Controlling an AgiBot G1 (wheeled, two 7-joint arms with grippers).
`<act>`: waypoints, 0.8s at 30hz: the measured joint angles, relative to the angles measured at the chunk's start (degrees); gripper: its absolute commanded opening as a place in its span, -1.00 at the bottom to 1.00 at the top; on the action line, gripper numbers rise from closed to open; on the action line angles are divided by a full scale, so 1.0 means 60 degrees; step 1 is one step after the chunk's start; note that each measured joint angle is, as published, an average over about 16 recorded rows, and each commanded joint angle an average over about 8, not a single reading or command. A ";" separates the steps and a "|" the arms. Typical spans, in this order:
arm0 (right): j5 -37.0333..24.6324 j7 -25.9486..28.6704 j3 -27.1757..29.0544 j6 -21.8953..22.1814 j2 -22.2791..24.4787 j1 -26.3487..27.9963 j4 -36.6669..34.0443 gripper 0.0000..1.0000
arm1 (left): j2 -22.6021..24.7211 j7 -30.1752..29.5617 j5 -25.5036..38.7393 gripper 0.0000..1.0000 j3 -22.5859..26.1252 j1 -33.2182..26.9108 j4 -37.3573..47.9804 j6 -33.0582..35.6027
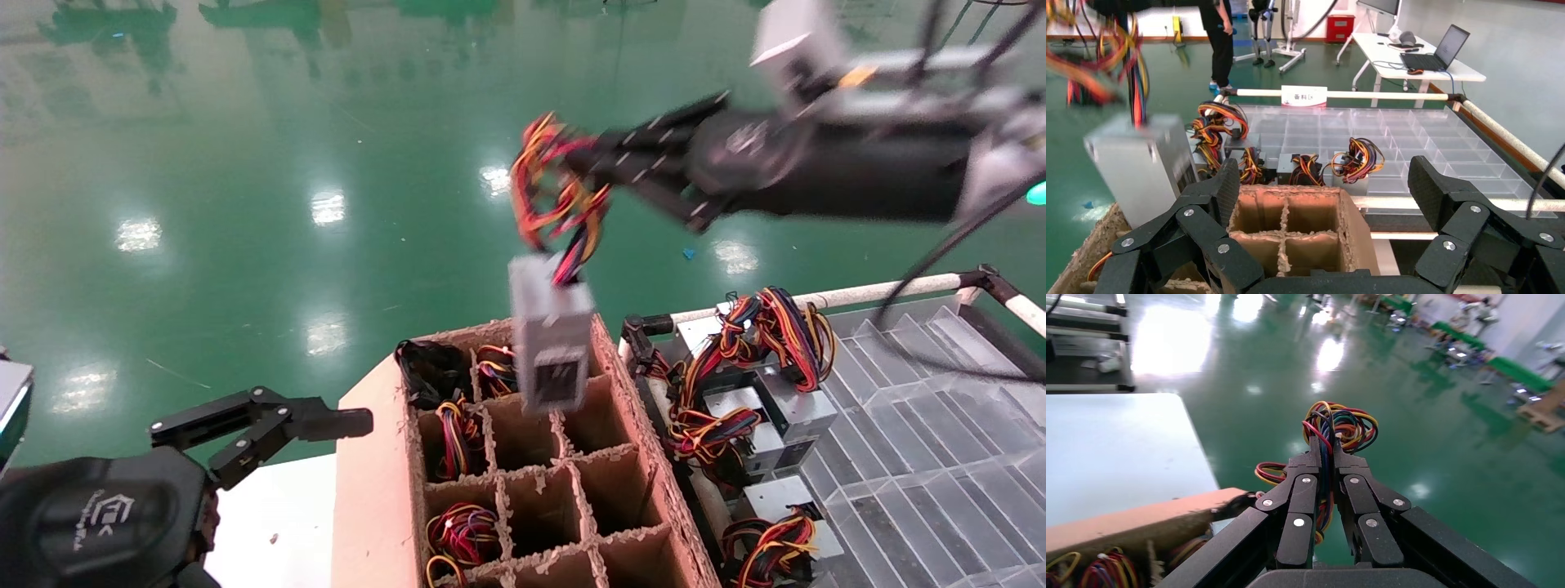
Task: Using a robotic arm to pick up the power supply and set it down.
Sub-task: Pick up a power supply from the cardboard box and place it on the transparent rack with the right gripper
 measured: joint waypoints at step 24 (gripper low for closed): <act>-0.0386 0.1694 -0.2146 -0.0157 0.4036 0.2375 0.2536 -1.00 | -0.0001 0.0001 -0.0002 1.00 0.0003 -0.0001 0.0000 -0.0001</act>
